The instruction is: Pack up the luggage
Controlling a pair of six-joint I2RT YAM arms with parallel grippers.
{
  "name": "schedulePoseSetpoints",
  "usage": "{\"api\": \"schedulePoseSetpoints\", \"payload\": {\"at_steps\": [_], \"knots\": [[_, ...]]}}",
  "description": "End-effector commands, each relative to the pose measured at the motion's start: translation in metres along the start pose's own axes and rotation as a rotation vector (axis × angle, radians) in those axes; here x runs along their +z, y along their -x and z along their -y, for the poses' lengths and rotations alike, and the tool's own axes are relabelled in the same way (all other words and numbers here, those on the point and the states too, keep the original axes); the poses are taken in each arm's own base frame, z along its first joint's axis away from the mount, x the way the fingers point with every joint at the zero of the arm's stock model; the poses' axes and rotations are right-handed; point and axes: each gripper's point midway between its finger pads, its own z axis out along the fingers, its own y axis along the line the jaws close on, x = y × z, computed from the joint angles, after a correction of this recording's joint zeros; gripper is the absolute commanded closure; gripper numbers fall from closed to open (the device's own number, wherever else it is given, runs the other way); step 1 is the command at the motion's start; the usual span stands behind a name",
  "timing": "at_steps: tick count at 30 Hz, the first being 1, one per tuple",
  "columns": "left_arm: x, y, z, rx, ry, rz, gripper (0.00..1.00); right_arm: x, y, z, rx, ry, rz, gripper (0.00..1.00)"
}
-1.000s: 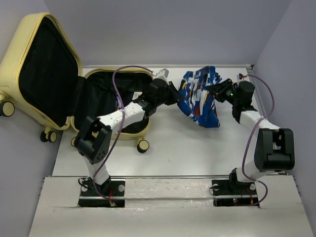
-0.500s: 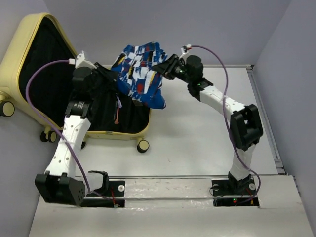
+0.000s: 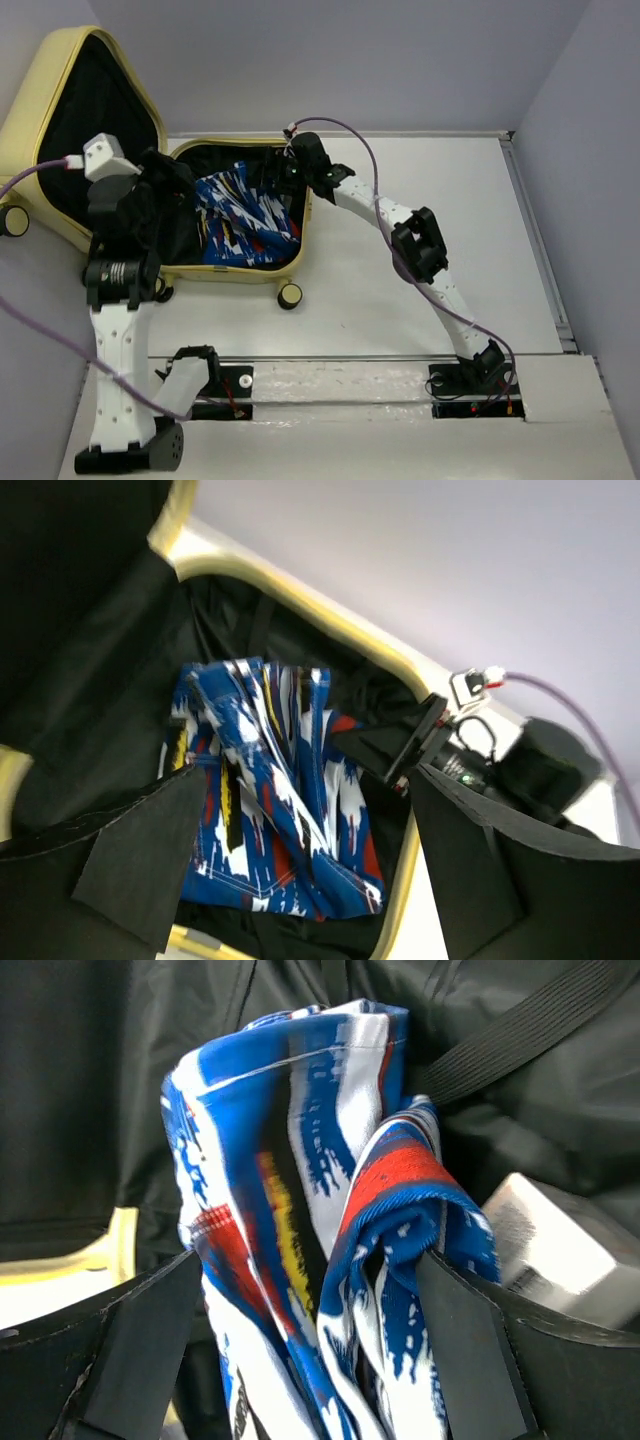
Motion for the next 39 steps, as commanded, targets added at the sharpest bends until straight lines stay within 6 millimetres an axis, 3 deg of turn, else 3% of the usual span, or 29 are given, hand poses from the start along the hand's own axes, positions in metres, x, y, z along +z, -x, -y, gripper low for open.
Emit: {"api": "schedulePoseSetpoints", "payload": {"at_steps": [1,2,3,5,6,8,9,11,12,14,16,17,18,19,22,24,30,32,35,39], "knots": [[-0.101,0.06,-0.019,0.042,0.086,0.258,0.1,-0.058,0.051,-0.061,-0.19,0.035,0.094,0.07],[-0.111,0.069,-0.029,0.03,0.138,0.309,0.11,-0.064,0.053,-0.062,-0.206,0.028,0.101,0.06],[-0.121,0.059,-0.061,0.031,0.287,0.312,0.12,-0.071,0.056,-0.065,-0.241,0.018,0.116,0.06],[-0.125,0.044,-0.089,0.032,0.412,0.306,0.13,-0.089,0.062,-0.077,-0.274,0.018,0.135,0.06],[-0.13,0.036,-0.113,0.04,0.527,0.325,0.14,-0.096,0.066,-0.079,-0.305,0.006,0.152,0.06],[-0.136,0.029,-0.133,0.054,0.63,0.331,0.14,-0.107,0.064,-0.074,-0.335,-0.028,0.157,0.06],[-0.143,0.028,-0.145,0.052,0.7,0.353,0.14,-0.125,0.072,-0.088,-0.385,-0.024,0.188,0.06],[-0.148,0.026,-0.153,0.05,0.756,0.361,0.14,-0.135,0.065,-0.074,-0.41,-0.077,0.181,0.15],[-0.15,0.028,-0.157,0.056,0.79,0.372,0.14,-0.15,0.069,-0.082,-0.449,-0.08,0.205,0.33],[-0.15,0.03,-0.161,0.069,0.825,0.382,0.13,-0.161,0.062,-0.078,-0.472,-0.095,0.195,0.63],[-0.145,0.034,-0.163,0.088,0.862,0.391,0.13,-0.175,0.05,-0.077,-0.505,-0.084,0.176,0.8],[-0.143,0.035,-0.163,0.096,0.873,0.395,0.13,-0.179,0.045,-0.077,-0.512,-0.075,0.17,0.8],[-0.139,0.035,-0.165,0.108,0.893,0.391,0.13,-0.179,0.03,-0.064,-0.514,-0.081,0.135,0.79],[-0.137,0.037,-0.164,0.106,0.9,0.397,0.13,-0.19,0.029,-0.073,-0.529,-0.054,0.148,0.66],[-0.13,0.035,-0.172,0.128,0.985,0.39,0.14,-0.196,0.015,-0.067,-0.516,-0.028,0.111,0.37],[-0.123,0.035,-0.178,0.167,1.035,0.381,0.15,-0.195,0.003,-0.065,-0.502,0.019,0.059,0.26],[-0.103,0.069,-0.175,0.19,1.1,0.392,0.14,-0.185,-0.013,-0.053,-0.483,0.05,-0.008,0.12],[-0.093,0.072,-0.178,0.217,1.126,0.371,0.14,-0.181,-0.013,-0.044,-0.478,0.023,-0.01,0.08],[-0.075,0.071,-0.187,0.241,1.163,0.339,0.16,-0.172,-0.011,-0.014,-0.429,-0.029,-0.03,0.07],[-0.067,0.063,-0.204,0.255,1.208,0.319,0.24,-0.161,-0.016,0.0,-0.41,-0.059,-0.06,0.04]]}}
